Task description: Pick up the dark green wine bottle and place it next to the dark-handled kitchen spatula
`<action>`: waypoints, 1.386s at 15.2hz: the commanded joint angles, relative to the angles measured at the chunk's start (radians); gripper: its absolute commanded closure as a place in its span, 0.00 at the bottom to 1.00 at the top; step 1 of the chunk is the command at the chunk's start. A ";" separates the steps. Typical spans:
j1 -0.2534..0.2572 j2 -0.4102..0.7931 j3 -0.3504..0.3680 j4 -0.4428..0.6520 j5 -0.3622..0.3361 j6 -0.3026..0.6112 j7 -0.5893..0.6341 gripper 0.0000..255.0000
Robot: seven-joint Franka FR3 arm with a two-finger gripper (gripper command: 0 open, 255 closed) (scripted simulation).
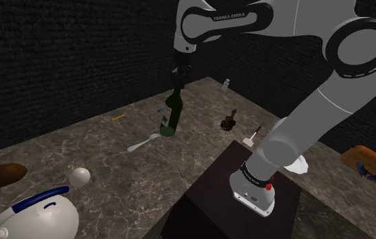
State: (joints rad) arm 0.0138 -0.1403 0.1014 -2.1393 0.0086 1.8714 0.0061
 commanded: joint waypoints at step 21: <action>-0.045 -0.138 -0.068 0.068 -0.020 -0.205 -0.108 1.00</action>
State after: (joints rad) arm -0.0238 -0.2568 0.0452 -2.0506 -0.0065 1.6669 -0.0828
